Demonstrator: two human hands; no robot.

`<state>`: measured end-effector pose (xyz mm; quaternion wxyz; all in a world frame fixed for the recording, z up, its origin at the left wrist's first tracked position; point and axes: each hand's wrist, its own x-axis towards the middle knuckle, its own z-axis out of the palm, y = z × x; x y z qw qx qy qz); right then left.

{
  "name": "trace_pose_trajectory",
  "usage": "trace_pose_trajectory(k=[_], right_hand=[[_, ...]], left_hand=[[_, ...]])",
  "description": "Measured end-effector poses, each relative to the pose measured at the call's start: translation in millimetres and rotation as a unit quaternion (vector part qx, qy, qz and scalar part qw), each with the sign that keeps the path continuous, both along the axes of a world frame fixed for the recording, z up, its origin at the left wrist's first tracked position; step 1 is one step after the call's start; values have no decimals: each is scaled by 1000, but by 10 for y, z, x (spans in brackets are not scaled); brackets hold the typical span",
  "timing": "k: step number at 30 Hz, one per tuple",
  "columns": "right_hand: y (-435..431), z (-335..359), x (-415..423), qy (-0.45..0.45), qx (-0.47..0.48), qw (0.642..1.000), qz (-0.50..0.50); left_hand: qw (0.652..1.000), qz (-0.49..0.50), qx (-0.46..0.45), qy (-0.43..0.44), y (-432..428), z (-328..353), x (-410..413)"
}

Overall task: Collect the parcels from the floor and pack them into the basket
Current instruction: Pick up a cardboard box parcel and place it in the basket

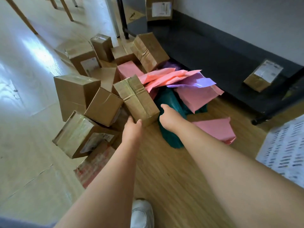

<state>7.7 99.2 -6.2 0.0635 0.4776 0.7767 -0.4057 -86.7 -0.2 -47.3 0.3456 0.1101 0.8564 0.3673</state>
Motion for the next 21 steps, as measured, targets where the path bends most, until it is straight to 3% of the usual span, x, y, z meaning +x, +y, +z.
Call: trace_pose_trajectory(k=[10, 21], right_hand=[[-9, -136, -192, -35, -21, 999, 1], [-245, -189, 86, -32, -25, 999, -26]], left_hand=[[992, 58, 49, -99, 81, -62, 12], [995, 60, 35, -65, -252, 84, 304]])
